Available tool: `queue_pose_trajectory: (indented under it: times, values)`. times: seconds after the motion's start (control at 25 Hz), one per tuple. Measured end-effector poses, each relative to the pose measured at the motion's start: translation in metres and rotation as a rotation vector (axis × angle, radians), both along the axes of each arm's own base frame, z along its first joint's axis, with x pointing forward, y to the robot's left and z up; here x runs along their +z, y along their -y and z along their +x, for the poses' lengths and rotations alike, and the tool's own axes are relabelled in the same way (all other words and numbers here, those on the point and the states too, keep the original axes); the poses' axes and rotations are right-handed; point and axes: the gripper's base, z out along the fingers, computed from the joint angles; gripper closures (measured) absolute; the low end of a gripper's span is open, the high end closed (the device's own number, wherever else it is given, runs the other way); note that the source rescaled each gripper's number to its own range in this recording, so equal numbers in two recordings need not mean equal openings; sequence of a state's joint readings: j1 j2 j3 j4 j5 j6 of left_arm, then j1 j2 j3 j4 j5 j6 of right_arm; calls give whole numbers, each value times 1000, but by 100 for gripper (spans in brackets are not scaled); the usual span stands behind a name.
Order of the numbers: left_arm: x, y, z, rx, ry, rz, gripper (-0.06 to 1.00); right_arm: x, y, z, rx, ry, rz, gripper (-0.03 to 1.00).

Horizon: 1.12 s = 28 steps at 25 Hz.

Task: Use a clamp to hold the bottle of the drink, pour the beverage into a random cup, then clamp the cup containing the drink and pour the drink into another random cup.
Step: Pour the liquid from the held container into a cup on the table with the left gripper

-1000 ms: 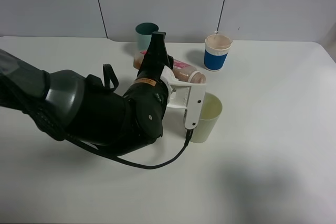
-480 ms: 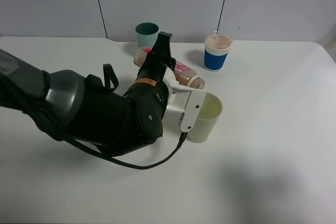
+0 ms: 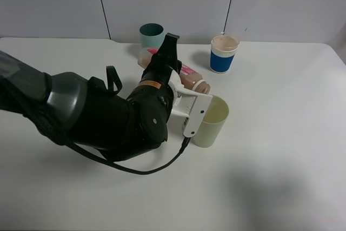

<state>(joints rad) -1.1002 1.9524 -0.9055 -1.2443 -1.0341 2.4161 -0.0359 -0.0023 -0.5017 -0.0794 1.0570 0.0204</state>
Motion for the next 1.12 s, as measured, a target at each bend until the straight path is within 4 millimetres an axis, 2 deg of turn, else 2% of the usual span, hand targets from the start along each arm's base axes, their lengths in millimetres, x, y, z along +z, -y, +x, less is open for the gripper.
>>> queue_pose_trajectory:
  times: [1.12]
  values:
    - [3, 2, 1, -34, 41, 60, 91, 0, 0, 0, 0, 0, 0, 11]
